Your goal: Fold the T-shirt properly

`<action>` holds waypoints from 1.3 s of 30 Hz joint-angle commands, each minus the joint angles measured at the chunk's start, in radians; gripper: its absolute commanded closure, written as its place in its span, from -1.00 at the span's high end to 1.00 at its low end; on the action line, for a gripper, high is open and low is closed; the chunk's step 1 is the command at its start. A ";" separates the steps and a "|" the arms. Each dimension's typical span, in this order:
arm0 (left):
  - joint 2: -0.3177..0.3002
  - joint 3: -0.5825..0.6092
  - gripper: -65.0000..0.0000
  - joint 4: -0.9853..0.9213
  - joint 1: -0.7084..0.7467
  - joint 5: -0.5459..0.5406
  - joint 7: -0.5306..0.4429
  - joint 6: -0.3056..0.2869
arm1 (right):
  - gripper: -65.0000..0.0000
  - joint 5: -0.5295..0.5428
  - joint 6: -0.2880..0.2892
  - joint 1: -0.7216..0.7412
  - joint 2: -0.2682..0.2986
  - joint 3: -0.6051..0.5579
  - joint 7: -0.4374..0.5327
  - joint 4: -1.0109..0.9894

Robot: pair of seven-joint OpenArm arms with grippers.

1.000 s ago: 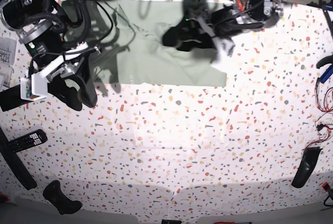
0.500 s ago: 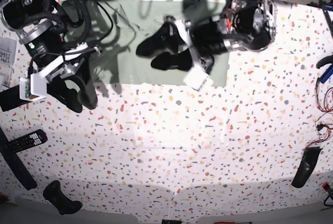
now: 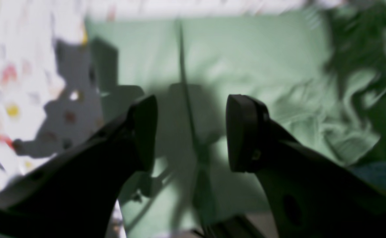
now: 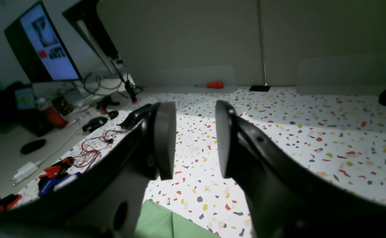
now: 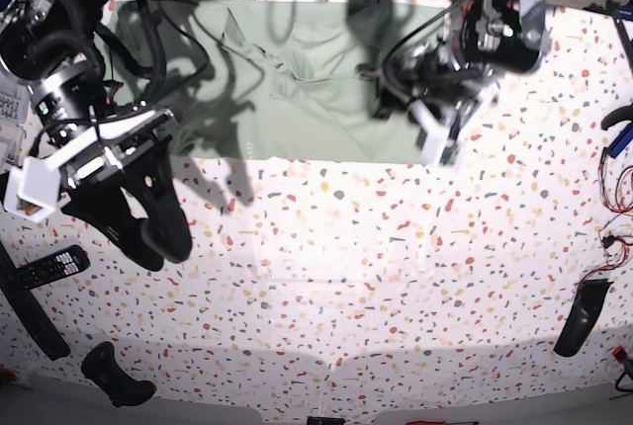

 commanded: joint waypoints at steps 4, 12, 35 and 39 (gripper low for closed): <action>0.009 0.003 -0.05 0.020 0.027 -0.130 -0.048 0.023 | -0.39 0.026 0.003 0.011 0.003 0.000 0.029 0.015; 0.097 0.003 -0.05 -0.005 0.047 -0.151 -0.098 -0.012 | -0.39 0.027 0.003 0.011 0.003 0.000 -0.019 0.015; 0.138 0.004 -0.05 -0.077 0.077 0.034 -0.257 0.085 | -0.39 0.056 0.003 0.011 0.003 0.000 -0.067 0.015; 0.138 0.004 -0.05 -0.077 0.082 0.100 -0.235 0.152 | -0.39 0.056 0.003 0.011 0.003 0.000 -0.067 0.015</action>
